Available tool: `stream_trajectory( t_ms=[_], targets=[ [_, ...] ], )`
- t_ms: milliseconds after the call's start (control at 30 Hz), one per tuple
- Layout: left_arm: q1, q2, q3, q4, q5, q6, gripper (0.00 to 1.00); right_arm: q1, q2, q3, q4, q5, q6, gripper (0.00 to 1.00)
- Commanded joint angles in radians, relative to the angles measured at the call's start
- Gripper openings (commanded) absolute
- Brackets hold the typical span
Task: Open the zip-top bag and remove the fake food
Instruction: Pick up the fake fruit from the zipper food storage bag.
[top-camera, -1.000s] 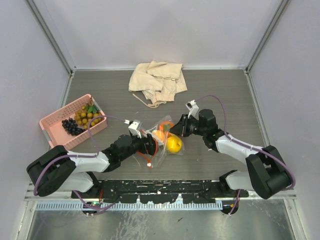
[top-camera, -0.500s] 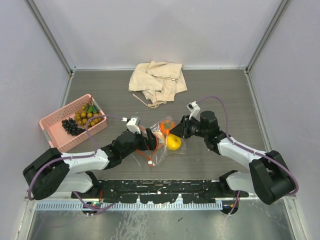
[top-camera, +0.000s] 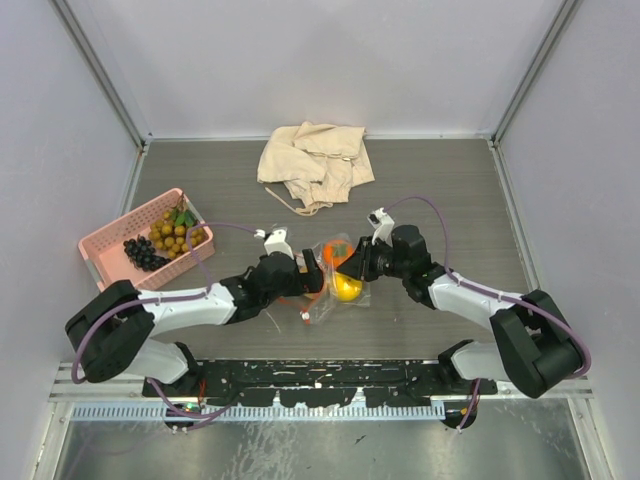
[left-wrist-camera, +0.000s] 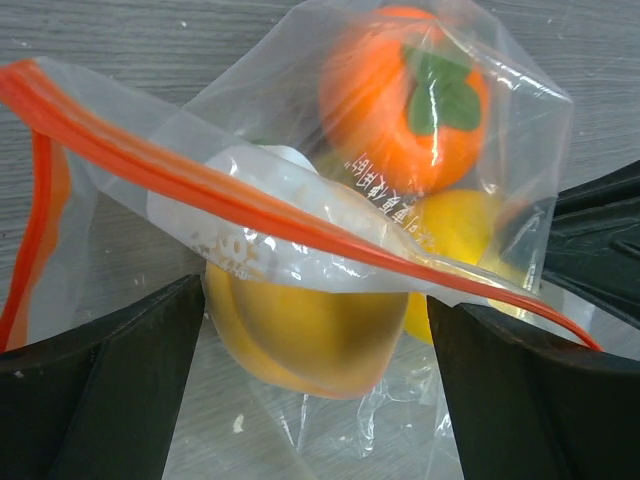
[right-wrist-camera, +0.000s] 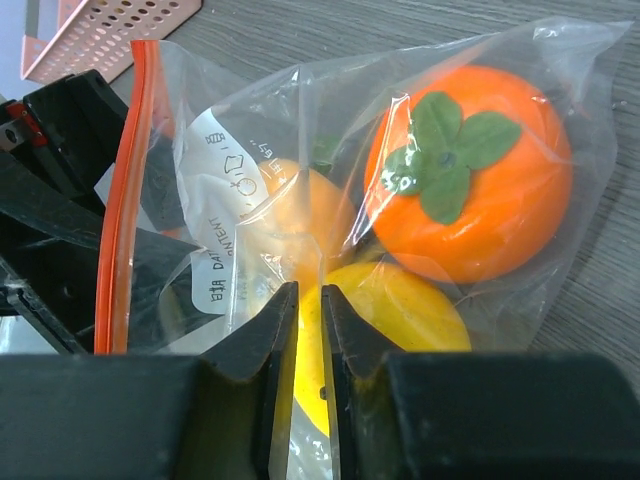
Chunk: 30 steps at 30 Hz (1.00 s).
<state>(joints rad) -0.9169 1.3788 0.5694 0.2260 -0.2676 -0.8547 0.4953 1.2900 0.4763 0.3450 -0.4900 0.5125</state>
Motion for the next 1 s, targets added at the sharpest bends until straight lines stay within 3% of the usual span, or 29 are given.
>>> stream_trajectory(
  t_ms=[0, 67, 167, 400, 567, 633, 733, 800, 967],
  targets=[
    [-0.009, 0.014, 0.046, -0.072, -0.068, -0.023, 0.91, 0.007, 0.008, 0.001, -0.014, 0.042, -0.034, 0.22],
    [-0.01, 0.022, 0.055, -0.085, -0.074, -0.023, 0.81, 0.006, 0.009, -0.002, -0.015, 0.046, -0.037, 0.21],
    [-0.01, 0.038, 0.071, -0.106, -0.077, -0.017, 0.79, 0.007, 0.011, -0.003, -0.016, 0.055, -0.036, 0.21],
    [-0.009, 0.075, 0.096, -0.105, -0.061, 0.025, 0.96, 0.007, 0.021, -0.006, -0.019, 0.057, -0.04, 0.21],
    [-0.009, 0.12, 0.125, -0.132, -0.07, 0.036, 0.95, 0.007, 0.017, -0.007, -0.025, 0.059, -0.043, 0.22],
    [-0.008, 0.124, 0.127, -0.137, -0.075, 0.029, 0.89, 0.007, 0.012, -0.007, -0.031, 0.064, -0.047, 0.22],
    [-0.008, 0.11, 0.127, -0.151, -0.079, 0.024, 0.61, 0.006, 0.0, -0.011, -0.036, 0.07, -0.051, 0.22],
    [-0.008, 0.089, 0.129, -0.168, -0.08, 0.027, 0.48, 0.006, -0.015, -0.02, -0.034, 0.072, -0.052, 0.25],
    [-0.009, -0.008, 0.106, -0.208, -0.081, 0.041, 0.34, 0.006, -0.128, -0.046, -0.031, 0.077, -0.044, 0.39]
  ],
)
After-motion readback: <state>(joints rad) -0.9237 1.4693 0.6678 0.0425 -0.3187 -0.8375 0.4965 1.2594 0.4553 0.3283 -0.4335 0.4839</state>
